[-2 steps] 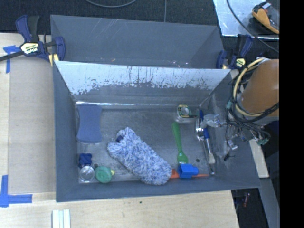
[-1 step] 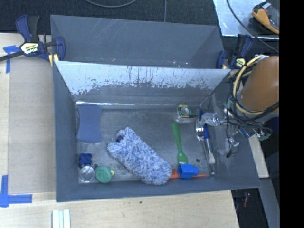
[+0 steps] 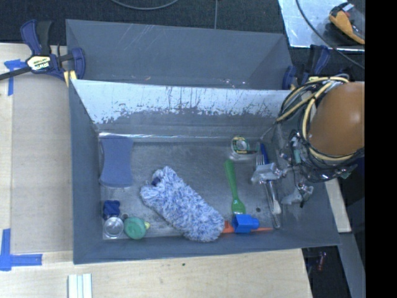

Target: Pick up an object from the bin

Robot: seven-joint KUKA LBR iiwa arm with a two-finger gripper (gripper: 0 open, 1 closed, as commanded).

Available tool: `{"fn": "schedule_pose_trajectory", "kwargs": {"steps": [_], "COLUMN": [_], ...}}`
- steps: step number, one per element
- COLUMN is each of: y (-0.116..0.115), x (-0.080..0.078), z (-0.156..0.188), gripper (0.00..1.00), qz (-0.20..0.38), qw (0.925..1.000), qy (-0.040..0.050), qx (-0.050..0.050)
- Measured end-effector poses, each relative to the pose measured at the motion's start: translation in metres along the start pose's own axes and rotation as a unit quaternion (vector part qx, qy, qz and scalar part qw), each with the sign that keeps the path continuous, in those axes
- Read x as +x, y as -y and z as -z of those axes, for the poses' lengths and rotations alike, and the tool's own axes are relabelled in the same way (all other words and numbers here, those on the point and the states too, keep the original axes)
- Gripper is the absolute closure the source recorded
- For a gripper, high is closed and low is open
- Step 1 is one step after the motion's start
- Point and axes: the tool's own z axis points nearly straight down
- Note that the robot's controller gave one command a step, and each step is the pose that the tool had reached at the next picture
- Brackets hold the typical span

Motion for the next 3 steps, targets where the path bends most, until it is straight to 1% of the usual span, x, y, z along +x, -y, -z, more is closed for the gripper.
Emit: {"fn": "schedule_pose_trajectory", "kwargs": {"steps": [1, 2, 3], "y": [0.0082, 0.0099, 0.0099], "x": [-0.0141, -0.0168, -0.0168], "z": [-0.0245, -0.0271, -0.0271], "gripper": [0.0, 1.0, 1.0], "qz": [0.013, 0.295, 0.295], "qw": [0.9999, 0.9554, 0.9555], "qy": [0.0036, 0.0078, 0.0078], "qx": [0.0, 0.005, 0.005]}}
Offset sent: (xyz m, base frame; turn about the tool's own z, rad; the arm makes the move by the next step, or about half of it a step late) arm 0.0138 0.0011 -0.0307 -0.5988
